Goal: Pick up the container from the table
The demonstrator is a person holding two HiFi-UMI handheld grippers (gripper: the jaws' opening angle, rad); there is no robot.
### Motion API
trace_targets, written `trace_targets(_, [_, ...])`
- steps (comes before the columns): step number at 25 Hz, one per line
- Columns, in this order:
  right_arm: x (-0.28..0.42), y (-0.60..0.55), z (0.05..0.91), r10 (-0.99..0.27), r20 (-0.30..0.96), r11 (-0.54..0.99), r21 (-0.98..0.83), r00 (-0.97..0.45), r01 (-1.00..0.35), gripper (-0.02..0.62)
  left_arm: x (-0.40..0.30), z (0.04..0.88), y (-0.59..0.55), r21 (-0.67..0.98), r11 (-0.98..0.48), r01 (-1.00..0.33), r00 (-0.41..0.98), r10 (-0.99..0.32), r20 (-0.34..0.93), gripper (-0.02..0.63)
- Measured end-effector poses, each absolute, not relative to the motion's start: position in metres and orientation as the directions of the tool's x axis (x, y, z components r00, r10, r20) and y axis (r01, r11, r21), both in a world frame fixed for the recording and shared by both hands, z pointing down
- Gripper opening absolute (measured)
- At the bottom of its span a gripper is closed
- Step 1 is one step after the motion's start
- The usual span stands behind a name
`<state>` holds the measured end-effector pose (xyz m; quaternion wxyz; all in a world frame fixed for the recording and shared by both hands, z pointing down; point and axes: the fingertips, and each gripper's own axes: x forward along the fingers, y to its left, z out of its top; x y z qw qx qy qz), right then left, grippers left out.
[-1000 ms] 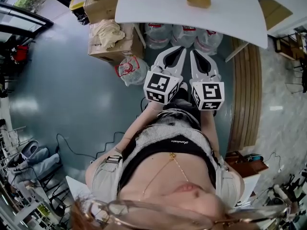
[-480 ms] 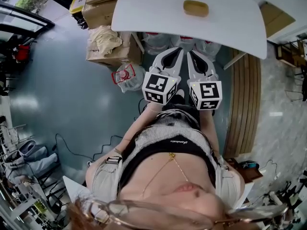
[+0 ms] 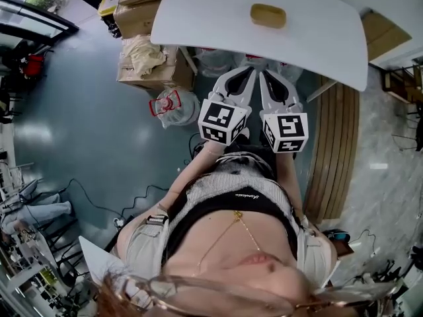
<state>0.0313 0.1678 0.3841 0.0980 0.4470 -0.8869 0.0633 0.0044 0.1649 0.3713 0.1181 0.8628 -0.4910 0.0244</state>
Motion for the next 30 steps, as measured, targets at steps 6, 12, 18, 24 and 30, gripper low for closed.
trace_targets(6, [0.04,0.163,0.389,-0.774,0.235,0.598,-0.031,-0.587,-0.801,0.025,0.011,0.376,0.161,0.171,-0.474,-0.864,0.5,-0.848,0.177,0.001])
trace_targets(12, [0.049,0.161,0.39,-0.788,0.241,0.575,-0.038,-0.566,-0.817,0.024,0.02,0.377,0.159,0.172,-0.493,-0.853,0.519,-0.834,0.185,0.001])
trace_targets(18, [0.056,0.151,0.393,-0.815,0.243,0.534,-0.04,-0.527,-0.845,0.024,0.024,0.38,0.148,0.185,-0.524,-0.832,0.553,-0.812,0.187,0.001])
trace_targets(24, [0.051,0.135,0.392,-0.83,0.247,0.51,-0.028,-0.501,-0.86,0.023,0.017,0.38,0.129,0.207,-0.54,-0.816,0.573,-0.801,0.173,0.001])
trace_targets(30, [0.041,0.106,0.39,-0.842,0.251,0.49,-0.017,-0.478,-0.872,0.024,0.008,0.377,0.098,0.217,-0.568,-0.794,0.603,-0.781,0.16,0.001])
